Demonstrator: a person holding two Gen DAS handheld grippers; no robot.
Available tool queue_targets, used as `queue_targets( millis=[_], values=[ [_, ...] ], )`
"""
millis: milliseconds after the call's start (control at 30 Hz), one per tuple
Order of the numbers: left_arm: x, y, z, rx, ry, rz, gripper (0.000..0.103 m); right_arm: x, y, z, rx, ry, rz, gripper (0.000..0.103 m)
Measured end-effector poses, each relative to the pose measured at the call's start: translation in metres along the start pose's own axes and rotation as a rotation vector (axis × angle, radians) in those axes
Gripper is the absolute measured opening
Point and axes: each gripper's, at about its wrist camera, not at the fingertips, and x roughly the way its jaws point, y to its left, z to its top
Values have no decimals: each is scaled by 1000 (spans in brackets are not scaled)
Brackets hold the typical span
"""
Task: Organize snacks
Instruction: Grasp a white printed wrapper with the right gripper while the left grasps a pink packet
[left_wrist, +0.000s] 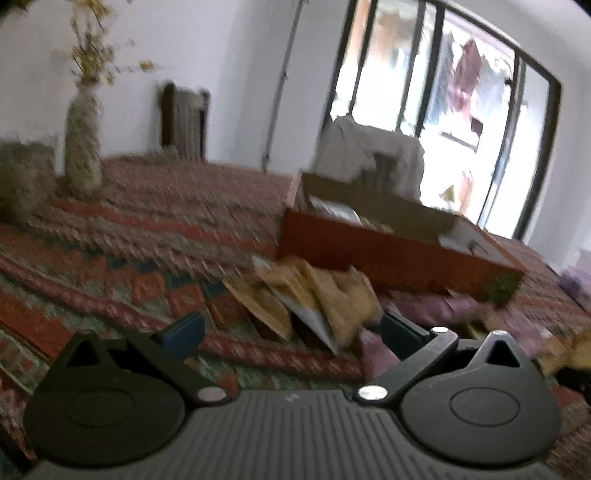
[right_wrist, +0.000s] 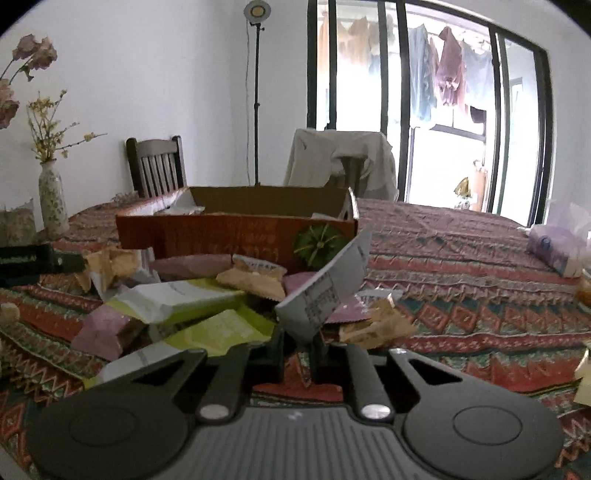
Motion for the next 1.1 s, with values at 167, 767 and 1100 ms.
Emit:
queue_targets(
  millis=[167, 767, 1100],
  values=[
    [-5, -26, -10, 76, 56, -30, 103, -6, -5, 0, 13, -22, -3, 12],
    [17, -70, -25, 165, 158, -61, 63, -9, -8, -6, 16, -29, 10, 12],
    [0, -60, -17, 127, 121, -73, 63, -11, -10, -3, 11, -50, 4, 12]
  ],
)
